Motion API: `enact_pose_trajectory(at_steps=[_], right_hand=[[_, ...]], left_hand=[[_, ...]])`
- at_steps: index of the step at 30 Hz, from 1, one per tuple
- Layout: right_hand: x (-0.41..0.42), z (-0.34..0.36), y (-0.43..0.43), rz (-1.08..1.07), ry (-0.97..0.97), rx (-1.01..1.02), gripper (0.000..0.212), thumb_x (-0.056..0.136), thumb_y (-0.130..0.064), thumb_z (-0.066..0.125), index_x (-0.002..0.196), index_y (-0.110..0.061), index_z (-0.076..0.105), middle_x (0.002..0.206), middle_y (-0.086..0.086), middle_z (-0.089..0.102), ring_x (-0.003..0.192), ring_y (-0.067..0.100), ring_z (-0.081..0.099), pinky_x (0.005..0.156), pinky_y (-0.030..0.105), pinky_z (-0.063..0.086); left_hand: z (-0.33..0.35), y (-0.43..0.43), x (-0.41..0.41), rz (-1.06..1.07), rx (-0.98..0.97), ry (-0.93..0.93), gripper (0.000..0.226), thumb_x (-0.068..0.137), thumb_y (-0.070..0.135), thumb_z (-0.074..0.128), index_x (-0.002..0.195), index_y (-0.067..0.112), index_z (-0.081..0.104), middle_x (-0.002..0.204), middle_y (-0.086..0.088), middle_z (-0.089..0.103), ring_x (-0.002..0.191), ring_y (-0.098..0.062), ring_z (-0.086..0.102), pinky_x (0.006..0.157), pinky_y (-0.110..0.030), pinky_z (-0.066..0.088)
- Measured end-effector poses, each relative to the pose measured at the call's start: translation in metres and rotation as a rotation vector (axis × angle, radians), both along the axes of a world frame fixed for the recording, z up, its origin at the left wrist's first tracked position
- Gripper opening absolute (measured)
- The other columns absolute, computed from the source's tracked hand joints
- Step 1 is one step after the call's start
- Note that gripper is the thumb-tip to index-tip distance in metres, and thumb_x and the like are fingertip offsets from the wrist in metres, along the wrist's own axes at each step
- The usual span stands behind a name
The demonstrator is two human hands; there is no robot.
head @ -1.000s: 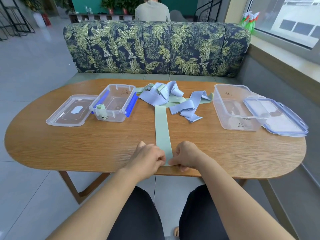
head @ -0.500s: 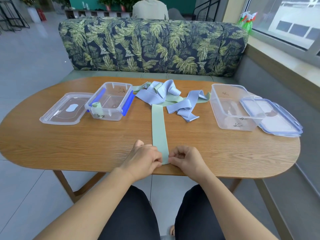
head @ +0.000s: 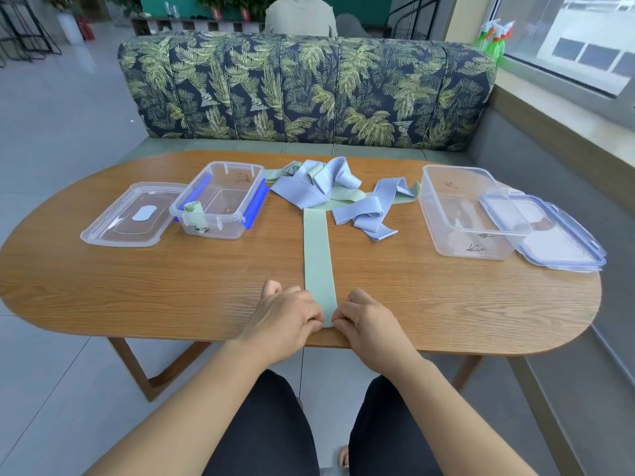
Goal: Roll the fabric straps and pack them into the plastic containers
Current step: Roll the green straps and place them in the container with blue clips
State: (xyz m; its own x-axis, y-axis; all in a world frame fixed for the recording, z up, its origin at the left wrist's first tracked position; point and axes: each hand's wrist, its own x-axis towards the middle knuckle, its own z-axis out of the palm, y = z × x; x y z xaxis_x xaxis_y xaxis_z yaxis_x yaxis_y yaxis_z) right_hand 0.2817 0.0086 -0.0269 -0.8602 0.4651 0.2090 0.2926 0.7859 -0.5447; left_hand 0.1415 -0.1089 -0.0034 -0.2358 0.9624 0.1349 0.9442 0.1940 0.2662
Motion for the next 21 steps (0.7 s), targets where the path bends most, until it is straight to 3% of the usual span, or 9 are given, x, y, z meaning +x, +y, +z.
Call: enact_pose_trajectory(at_steps=[6, 11, 15, 21], right_hand=[[-0.002, 0.003, -0.002, -0.016, -0.060, -0.043, 0.017, 0.092, -0.012, 0.054, 0.079, -0.007, 0.064, 0.081, -0.003, 0.046, 0.067, 0.019, 0.049, 0.063, 0.037, 0.046], [-0.012, 0.016, 0.008, -0.113, -0.230, -0.217, 0.023, 0.082, -0.012, 0.059, 0.061, -0.010, 0.050, 0.066, 0.003, 0.050, 0.061, 0.020, 0.045, 0.055, 0.034, 0.039], [-0.023, 0.027, 0.013, -0.199, -0.341, -0.353, 0.039, 0.078, -0.012, 0.065, 0.050, -0.013, 0.039, 0.053, -0.002, 0.039, 0.051, 0.014, 0.034, 0.047, 0.024, 0.030], [-0.032, 0.040, 0.014, -0.243, -0.439, -0.447, 0.025, 0.075, -0.010, 0.066, 0.057, -0.012, 0.049, 0.036, -0.005, 0.048, 0.040, 0.013, 0.042, 0.044, 0.018, 0.037]], left_hand=[[-0.003, -0.003, 0.005, 0.026, -0.007, -0.002, 0.019, 0.098, 0.035, 0.048, 0.095, 0.029, 0.067, 0.087, 0.018, 0.051, 0.091, -0.005, 0.037, 0.083, -0.029, 0.016], [0.000, 0.001, 0.002, 0.072, -0.063, -0.084, 0.019, 0.098, 0.034, 0.049, 0.091, 0.029, 0.065, 0.087, 0.018, 0.059, 0.095, -0.006, 0.038, 0.086, -0.030, 0.017], [0.006, 0.001, 0.002, 0.187, -0.084, -0.184, 0.012, 0.095, 0.040, 0.053, 0.087, 0.035, 0.060, 0.094, 0.013, 0.052, 0.098, -0.021, 0.029, 0.084, -0.027, 0.023], [0.012, 0.005, 0.000, 0.055, -0.094, -0.017, 0.018, 0.097, 0.033, 0.051, 0.082, 0.030, 0.059, 0.089, 0.013, 0.061, 0.096, -0.011, 0.041, 0.089, -0.034, 0.023]])
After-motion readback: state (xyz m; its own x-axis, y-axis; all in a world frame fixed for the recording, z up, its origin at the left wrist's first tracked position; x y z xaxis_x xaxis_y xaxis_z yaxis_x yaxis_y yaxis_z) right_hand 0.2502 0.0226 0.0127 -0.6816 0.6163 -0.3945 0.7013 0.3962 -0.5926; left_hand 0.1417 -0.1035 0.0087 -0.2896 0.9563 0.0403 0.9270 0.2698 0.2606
